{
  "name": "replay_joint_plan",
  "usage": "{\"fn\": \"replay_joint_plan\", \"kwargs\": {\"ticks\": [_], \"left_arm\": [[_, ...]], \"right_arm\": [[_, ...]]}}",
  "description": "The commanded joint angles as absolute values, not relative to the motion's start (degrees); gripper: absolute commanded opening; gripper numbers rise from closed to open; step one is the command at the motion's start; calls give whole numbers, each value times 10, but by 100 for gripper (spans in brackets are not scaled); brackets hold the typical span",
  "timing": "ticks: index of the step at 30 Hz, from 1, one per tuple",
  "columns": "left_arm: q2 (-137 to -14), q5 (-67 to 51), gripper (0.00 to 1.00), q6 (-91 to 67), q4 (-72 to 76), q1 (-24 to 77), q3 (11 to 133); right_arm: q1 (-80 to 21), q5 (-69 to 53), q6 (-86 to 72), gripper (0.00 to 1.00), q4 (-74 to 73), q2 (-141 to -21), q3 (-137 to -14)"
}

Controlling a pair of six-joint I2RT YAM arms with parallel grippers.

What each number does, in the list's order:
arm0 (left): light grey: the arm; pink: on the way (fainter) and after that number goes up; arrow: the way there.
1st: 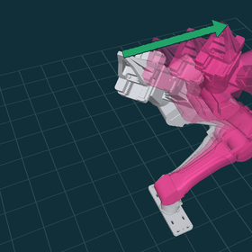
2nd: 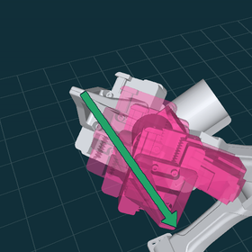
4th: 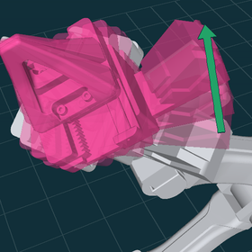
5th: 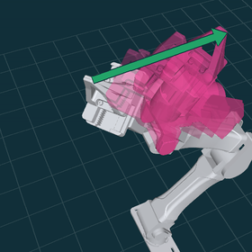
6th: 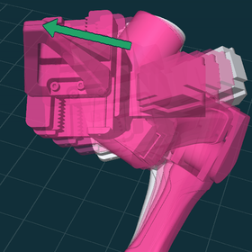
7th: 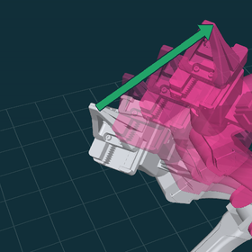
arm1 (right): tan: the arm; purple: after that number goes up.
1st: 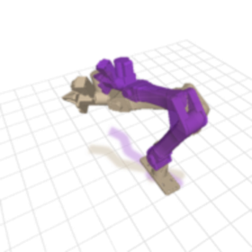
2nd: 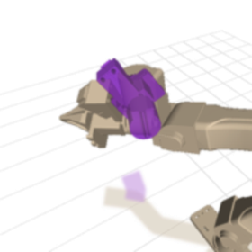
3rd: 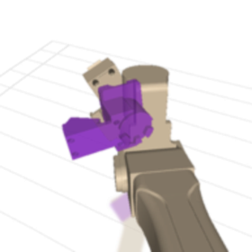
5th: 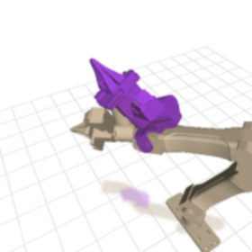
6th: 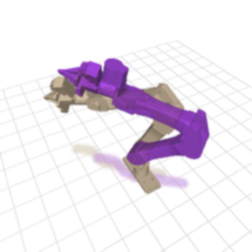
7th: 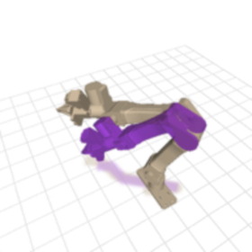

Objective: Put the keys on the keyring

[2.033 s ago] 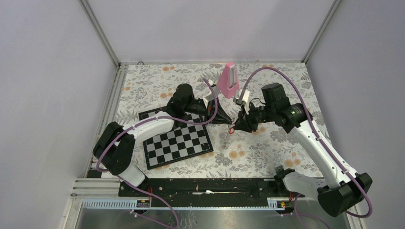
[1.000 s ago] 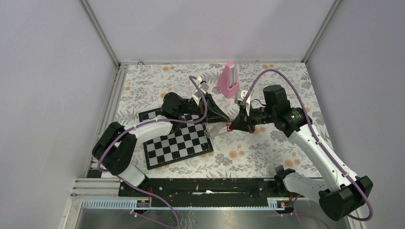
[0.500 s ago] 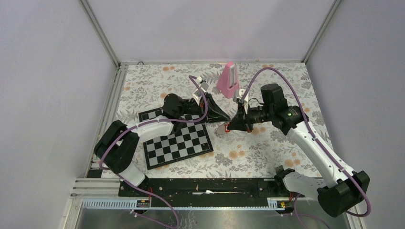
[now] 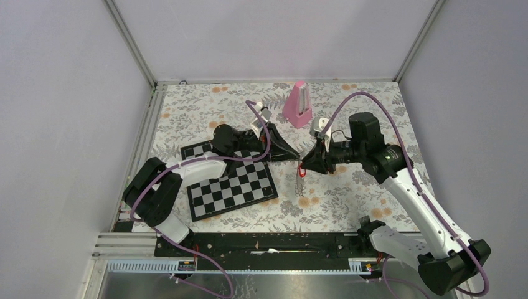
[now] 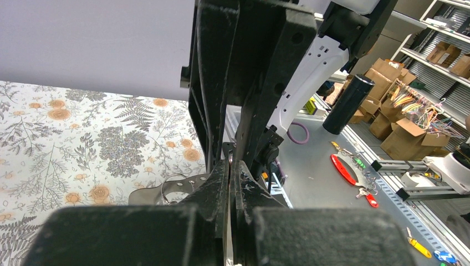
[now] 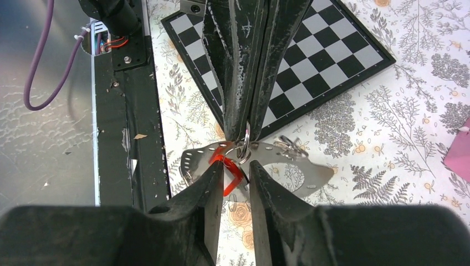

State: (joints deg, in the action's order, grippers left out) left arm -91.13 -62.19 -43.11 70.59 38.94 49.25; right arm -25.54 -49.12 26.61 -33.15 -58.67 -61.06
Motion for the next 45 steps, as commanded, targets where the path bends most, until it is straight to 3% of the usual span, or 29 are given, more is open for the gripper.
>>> {"fn": "replay_joint_plan", "kwargs": {"ticks": [1,23,41,45], "left_arm": [[-889,-603,0,-421,743,386,489],[-887,-608,0,-396,718,387,484],[-892,-610,0,-399,721,388,486],[-893,-609,0,-404,728,388,487]], "right_arm": [[-247,-481,280,32,-342,-572,-620],[-244,-493,278,34,-346,-587,-668],[-245,-527,260,20,-312,-616,-653],[-244,-538,251,12,-299,-615,-642]]}}
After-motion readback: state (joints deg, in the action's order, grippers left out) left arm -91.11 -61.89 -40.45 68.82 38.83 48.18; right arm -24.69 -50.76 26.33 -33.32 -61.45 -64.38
